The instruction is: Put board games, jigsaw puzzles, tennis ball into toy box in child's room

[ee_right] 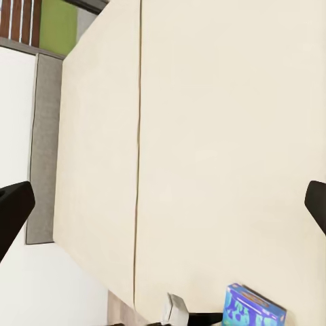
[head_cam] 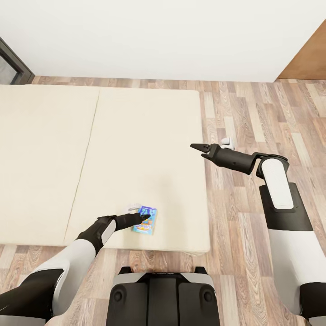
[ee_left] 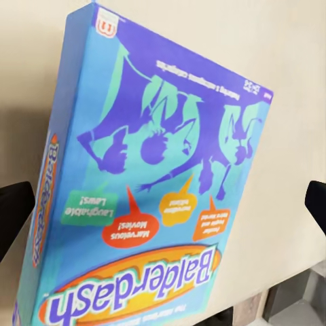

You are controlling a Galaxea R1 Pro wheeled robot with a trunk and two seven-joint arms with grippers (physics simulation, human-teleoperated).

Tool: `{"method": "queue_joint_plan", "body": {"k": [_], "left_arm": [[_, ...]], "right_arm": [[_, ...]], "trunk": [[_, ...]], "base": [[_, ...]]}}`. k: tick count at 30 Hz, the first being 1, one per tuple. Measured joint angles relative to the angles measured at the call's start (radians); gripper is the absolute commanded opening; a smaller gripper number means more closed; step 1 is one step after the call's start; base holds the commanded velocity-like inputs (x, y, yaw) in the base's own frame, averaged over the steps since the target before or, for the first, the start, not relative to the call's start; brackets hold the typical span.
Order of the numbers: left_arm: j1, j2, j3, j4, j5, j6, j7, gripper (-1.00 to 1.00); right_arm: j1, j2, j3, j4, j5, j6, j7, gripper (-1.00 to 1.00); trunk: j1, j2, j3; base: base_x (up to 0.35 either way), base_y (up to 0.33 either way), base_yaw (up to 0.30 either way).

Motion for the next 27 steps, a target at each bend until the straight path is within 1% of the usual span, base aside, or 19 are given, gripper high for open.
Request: {"method": "queue_joint_plan", "body": {"k": [4,7,15,27], "left_arm": [[0.0,0.0,-0.001,0.0,0.0,0.0,0.001,1.0],[0.0,0.0,-0.001,0.0,0.0,0.0,0.001,1.0],[0.0,0.0,-0.001,0.0,0.0,0.0,0.0,1.0],[0.0,0.0,-0.002,0.0,0.001,0.001,0.001,1.0]], "right_arm": [[0.0,0.0,0.015,0.0,0.0,0.0,0.0,1.0],[0.0,0.0,0.019,0.0,0.0,-0.001,0.0,1.0],[0.0,0.001,0.021,0.0,0.0,-0.002,0.0,1.0],[0.0,0.002,0.021,0.0,0.0,-0.002,-0.001,1.0]], "trunk": [[0.0,0.0,0.0],[0.0,0.0,0.0],[0.0,0.0,0.0],[0.0,0.0,0.0]], "base": [[0.0,-0.021,0.0],[0.0,-0.111,0.0],[-0.001,-0.06,0.0],[-0.04,-0.123,0.0]]}}
